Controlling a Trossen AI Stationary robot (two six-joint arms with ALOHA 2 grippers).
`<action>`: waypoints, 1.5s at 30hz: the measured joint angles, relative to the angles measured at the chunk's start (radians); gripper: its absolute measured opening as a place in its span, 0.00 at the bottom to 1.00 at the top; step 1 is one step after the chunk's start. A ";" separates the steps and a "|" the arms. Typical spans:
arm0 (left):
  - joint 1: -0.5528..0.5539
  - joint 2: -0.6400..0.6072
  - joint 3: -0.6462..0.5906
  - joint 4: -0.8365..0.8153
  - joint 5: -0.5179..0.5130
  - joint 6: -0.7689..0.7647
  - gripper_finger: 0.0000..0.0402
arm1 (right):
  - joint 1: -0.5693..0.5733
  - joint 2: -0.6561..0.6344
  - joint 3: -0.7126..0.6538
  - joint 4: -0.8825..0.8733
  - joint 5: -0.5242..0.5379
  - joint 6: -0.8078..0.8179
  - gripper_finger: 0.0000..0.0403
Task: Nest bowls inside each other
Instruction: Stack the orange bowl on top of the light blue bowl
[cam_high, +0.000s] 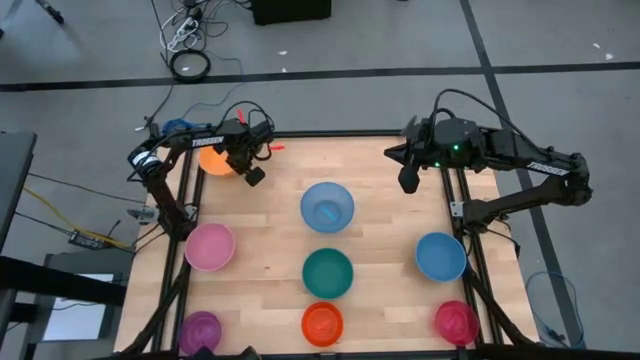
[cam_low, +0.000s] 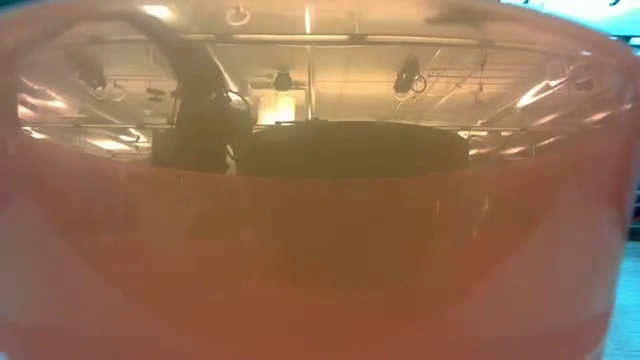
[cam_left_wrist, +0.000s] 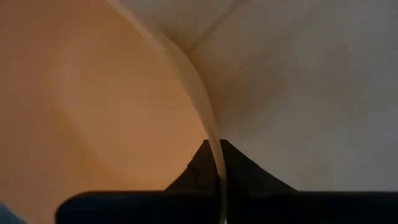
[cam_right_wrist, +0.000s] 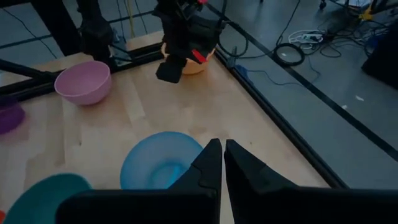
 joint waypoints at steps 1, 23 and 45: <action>-0.014 0.000 0.018 -0.040 0.004 -0.008 0.02 | 0.000 0.000 0.000 0.000 0.001 -0.001 0.03; -0.725 -0.030 0.542 -0.056 0.166 0.051 0.01 | -0.039 -0.040 0.000 0.000 0.024 -0.020 0.03; -0.783 0.217 0.507 0.121 0.194 0.229 0.02 | -0.034 -0.089 0.000 -0.040 0.024 0.008 0.03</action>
